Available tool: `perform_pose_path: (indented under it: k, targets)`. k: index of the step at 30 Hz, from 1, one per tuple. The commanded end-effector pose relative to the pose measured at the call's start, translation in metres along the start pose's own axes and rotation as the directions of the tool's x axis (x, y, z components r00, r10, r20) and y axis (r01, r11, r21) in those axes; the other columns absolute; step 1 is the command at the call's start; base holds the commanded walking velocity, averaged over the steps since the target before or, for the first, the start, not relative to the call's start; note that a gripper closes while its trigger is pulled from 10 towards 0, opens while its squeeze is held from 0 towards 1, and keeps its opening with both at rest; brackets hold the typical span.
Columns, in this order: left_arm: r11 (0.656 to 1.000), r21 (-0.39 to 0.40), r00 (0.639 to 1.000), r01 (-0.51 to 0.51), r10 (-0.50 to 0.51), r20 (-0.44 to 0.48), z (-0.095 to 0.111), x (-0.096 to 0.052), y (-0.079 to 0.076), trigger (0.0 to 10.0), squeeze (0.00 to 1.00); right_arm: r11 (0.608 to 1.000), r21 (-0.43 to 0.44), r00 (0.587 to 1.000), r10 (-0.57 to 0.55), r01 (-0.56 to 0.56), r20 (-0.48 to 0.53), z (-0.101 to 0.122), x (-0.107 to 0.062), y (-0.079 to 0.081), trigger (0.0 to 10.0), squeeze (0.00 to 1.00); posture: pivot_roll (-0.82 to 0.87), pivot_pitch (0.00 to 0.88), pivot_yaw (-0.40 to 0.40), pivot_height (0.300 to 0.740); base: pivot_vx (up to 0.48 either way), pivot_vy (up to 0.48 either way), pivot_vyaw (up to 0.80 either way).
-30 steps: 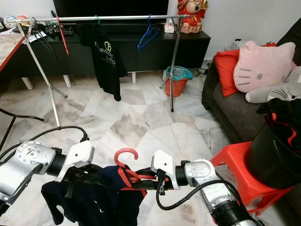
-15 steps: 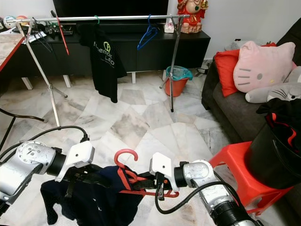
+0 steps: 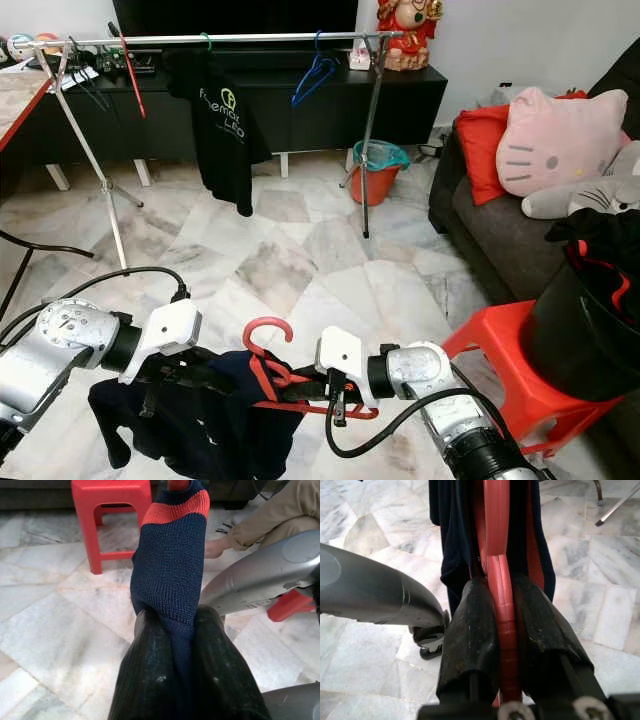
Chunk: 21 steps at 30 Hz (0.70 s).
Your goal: Hang hanger
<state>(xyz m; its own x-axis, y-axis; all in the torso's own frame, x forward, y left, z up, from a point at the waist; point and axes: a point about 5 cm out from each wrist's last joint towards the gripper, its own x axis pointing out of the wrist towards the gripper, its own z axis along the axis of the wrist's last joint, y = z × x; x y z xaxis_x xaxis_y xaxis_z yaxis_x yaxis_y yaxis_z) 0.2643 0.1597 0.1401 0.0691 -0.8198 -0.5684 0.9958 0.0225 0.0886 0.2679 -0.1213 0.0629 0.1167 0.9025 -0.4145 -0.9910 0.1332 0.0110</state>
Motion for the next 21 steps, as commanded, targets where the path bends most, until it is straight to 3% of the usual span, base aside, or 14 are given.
perform_pose_path:
  k: [1,14,19,21]
  targets:
    - [0.997,0.051,0.998,-0.052,0.05,0.042,0.014,-0.004,0.008,10.0,1.0,0.999,0.016,0.999,-0.031,0.031,-0.009,-0.002,0.001,-0.002,0.0,0.0,-0.01,0.013,-0.069,0.74,0.0,0.0,0.0]
    - [0.995,0.063,0.996,-0.076,0.073,0.043,0.014,-0.007,0.012,10.0,1.0,0.988,-0.017,0.988,-0.153,0.154,0.034,0.006,0.004,-0.015,0.0,0.0,-0.01,0.015,-0.072,0.74,0.0,0.0,0.0]
    - [0.987,0.073,0.988,-0.145,0.141,0.059,0.016,-0.008,0.02,10.0,1.0,0.972,-0.027,0.971,-0.232,0.234,0.066,0.009,0.004,-0.021,0.0,0.0,-0.01,0.016,-0.072,0.74,0.0,0.0,0.0]
    - [0.973,0.082,0.974,-0.217,0.21,0.082,0.018,-0.01,0.026,10.0,1.0,0.957,-0.023,0.954,-0.287,0.29,0.087,0.012,0.004,-0.026,0.0,0.0,-0.01,0.019,-0.071,0.74,0.0,0.0,0.0]
